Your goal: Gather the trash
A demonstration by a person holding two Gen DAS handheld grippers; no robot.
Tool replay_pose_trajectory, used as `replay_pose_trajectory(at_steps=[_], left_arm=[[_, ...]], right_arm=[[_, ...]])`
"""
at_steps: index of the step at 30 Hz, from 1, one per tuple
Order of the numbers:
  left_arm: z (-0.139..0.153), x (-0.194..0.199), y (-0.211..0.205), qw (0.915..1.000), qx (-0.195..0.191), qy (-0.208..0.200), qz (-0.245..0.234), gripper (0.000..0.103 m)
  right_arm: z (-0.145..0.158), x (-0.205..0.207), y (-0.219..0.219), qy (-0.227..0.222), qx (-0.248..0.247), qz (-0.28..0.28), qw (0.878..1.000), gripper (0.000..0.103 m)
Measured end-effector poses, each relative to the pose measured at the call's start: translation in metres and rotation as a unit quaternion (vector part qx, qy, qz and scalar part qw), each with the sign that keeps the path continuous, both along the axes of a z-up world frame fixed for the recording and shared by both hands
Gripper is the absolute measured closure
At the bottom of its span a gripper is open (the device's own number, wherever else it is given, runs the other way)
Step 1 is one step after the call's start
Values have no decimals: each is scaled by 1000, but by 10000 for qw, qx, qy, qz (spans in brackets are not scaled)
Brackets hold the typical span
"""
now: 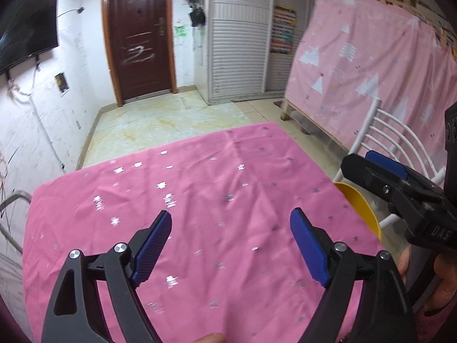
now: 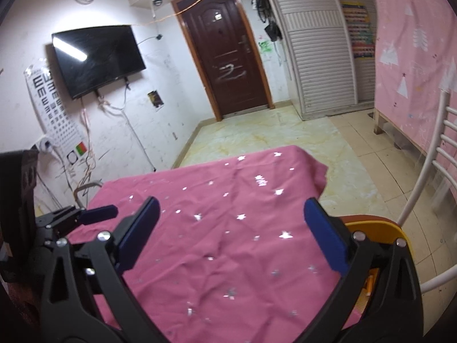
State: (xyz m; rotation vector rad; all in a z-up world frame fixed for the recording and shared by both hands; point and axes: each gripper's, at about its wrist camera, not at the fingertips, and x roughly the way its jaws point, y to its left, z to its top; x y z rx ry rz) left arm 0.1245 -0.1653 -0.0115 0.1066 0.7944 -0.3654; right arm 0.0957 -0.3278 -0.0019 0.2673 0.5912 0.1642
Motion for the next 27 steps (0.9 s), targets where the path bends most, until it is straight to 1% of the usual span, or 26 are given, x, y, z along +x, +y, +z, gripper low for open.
replay_pose_trajectory(at_steps=[7, 13, 20, 27], left_arm=[[0, -4, 41, 9991, -180, -91, 364, 26], [1, -9, 66, 9976, -299, -134, 602, 26], [6, -14, 87, 9957, -413, -213, 802, 25], [8, -20, 102, 9943, -495, -251, 906, 25]], right_arm=[[0, 4, 33, 12, -137, 240, 9996, 6], [2, 3, 54, -4, -245, 377, 9990, 6], [5, 3, 71, -12, -323, 486, 9983, 6], [8, 2, 82, -55, -363, 581, 9976, 6]])
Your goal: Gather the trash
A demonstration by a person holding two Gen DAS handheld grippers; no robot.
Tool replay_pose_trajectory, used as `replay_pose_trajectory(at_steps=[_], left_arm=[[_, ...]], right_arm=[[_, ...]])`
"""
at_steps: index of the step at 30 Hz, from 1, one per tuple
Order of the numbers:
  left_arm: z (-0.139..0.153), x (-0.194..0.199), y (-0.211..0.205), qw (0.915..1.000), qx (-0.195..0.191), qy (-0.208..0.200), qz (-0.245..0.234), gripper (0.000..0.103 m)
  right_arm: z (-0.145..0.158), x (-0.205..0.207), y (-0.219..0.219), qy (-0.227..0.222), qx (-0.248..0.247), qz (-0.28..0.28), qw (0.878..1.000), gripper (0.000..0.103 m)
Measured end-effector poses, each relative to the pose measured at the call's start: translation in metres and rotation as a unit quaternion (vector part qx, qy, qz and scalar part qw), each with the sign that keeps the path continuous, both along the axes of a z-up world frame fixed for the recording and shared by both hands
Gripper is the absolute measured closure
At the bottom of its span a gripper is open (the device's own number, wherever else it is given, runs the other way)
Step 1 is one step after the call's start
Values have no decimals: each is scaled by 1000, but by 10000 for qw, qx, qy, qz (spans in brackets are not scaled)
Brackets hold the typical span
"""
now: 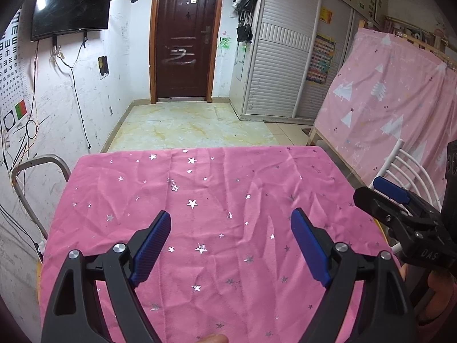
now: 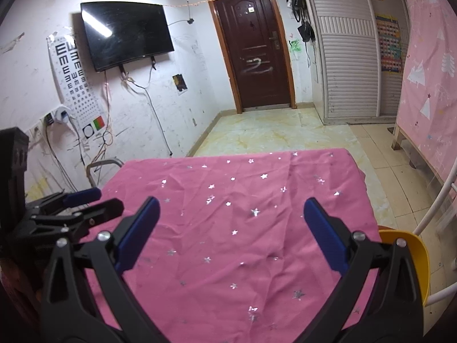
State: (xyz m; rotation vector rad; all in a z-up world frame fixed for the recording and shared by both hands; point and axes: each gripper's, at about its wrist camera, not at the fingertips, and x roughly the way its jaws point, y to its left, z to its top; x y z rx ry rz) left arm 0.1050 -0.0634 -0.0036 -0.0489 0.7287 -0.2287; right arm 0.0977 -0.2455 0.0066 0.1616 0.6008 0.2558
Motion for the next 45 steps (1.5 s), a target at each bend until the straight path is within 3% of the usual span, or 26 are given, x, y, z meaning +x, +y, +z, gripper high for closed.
replay_pose_trajectory(at_steps=[45], left_arm=[[-1, 4, 17, 9998, 87, -20, 187, 25]], right_arm=[[-7, 9, 16, 82, -26, 134, 9999, 6]])
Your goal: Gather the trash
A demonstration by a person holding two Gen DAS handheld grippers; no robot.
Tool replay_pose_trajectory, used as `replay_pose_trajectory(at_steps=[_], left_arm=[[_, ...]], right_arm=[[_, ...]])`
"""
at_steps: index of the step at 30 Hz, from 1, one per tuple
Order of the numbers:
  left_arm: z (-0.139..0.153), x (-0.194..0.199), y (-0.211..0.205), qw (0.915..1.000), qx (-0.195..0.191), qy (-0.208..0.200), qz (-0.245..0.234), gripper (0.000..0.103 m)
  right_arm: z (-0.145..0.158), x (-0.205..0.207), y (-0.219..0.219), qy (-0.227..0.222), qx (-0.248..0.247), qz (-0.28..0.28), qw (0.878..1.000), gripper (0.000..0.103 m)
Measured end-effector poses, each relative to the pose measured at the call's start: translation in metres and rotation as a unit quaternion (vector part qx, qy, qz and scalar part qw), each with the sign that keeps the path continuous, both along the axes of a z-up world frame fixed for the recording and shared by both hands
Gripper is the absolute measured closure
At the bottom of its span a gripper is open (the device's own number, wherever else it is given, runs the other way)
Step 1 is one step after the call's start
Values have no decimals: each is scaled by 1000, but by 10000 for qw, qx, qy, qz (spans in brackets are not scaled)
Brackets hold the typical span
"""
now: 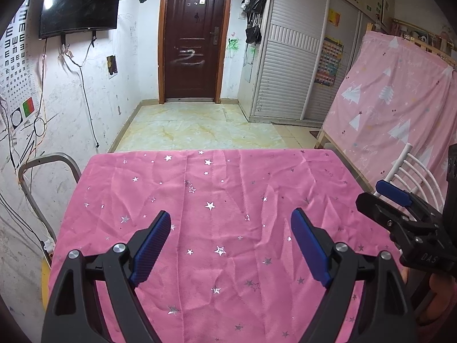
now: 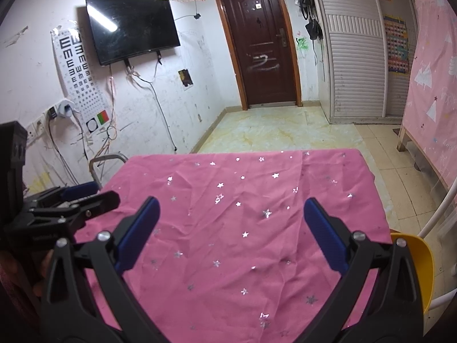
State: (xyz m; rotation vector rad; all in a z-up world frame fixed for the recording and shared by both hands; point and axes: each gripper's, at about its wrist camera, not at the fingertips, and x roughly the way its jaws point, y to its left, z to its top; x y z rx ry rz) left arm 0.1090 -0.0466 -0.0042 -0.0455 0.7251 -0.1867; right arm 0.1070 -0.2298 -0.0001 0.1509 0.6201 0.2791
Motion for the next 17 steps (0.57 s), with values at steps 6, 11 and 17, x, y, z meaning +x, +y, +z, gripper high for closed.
replay_pose_trajectory(at_steps=[6, 11, 17], left_arm=[[-6, 7, -2, 9999, 99, 22, -13, 25], [-14, 18, -2, 9998, 106, 148, -9, 25], [-25, 33, 3, 9995, 97, 305, 35, 25]], right_arm=[[-8, 8, 1, 106, 21, 21, 9999, 6], [-15, 19, 0, 205, 42, 14, 9998, 6], [-24, 34, -2, 349, 53, -34, 9994, 6]])
